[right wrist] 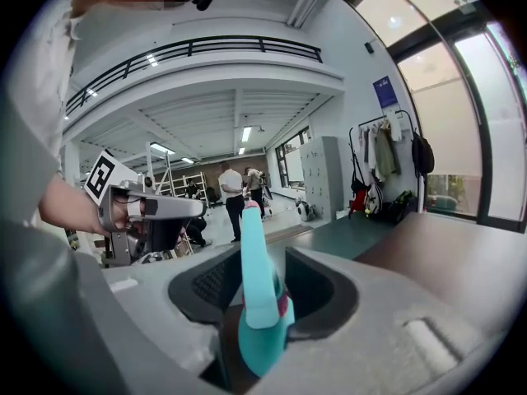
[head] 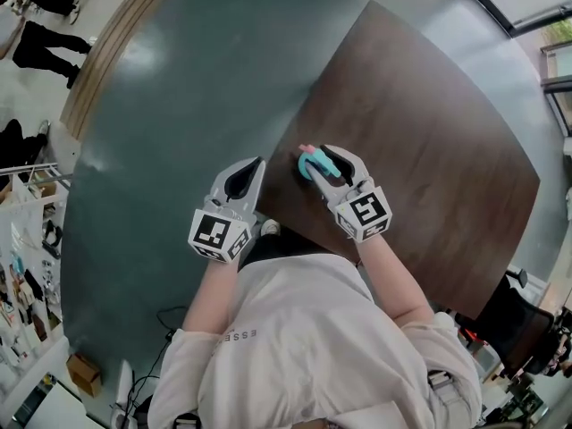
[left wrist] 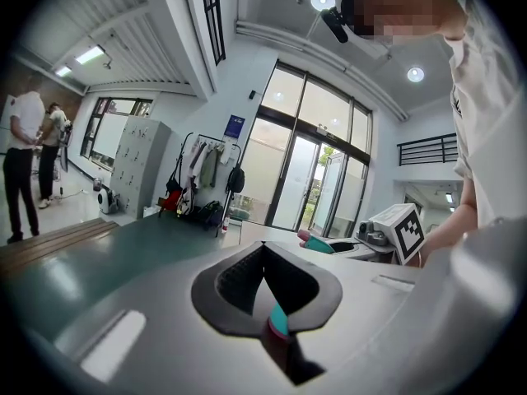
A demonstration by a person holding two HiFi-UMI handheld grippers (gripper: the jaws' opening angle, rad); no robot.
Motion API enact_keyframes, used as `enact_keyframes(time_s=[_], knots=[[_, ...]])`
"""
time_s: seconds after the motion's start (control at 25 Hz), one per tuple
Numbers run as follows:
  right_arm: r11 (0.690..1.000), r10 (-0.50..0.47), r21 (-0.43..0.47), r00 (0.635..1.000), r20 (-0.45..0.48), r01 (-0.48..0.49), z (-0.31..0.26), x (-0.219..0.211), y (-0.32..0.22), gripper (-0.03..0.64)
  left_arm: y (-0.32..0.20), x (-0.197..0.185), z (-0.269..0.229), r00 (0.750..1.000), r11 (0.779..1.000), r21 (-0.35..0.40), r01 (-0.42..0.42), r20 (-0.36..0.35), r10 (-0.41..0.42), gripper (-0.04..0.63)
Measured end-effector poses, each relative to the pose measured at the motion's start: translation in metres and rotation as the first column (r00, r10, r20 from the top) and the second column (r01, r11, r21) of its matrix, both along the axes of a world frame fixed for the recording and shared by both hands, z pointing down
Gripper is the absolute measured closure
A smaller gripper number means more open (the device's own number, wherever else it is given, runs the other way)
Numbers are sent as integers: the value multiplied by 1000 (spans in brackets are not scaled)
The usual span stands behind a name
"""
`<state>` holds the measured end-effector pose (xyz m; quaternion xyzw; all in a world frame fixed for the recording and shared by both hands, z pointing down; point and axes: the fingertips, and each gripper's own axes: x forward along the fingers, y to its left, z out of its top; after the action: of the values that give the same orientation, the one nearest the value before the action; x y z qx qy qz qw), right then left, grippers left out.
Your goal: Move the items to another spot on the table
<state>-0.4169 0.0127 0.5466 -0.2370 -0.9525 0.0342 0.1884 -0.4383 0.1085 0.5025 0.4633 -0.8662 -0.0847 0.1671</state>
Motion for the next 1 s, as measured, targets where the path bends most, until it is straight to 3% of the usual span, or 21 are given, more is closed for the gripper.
enact_keyframes(time_s=[0.08, 0.28, 0.6, 0.76, 1.0], knots=[[1000, -5, 4, 1000, 4, 5, 1, -1, 1, 502, 3, -2, 2, 1000, 1000, -4, 5, -1, -5, 578], [1000, -11, 13, 1000, 20, 11, -3, -2, 3, 512, 8, -6, -2, 1000, 1000, 1, 12, 11, -12, 578], [996, 83, 30, 994, 76, -86, -25, 9, 5, 520, 27, 1, -19, 998, 999, 28, -35, 58, 33, 578], [984, 171, 25, 977, 124, -176, -47, 34, -1, 520, 23, 16, -28, 990, 992, 55, -118, 87, 113, 578], [936, 336, 53, 928, 160, -348, -75, 91, -8, 525, 16, 56, -43, 958, 956, 95, -276, 111, 266, 578]])
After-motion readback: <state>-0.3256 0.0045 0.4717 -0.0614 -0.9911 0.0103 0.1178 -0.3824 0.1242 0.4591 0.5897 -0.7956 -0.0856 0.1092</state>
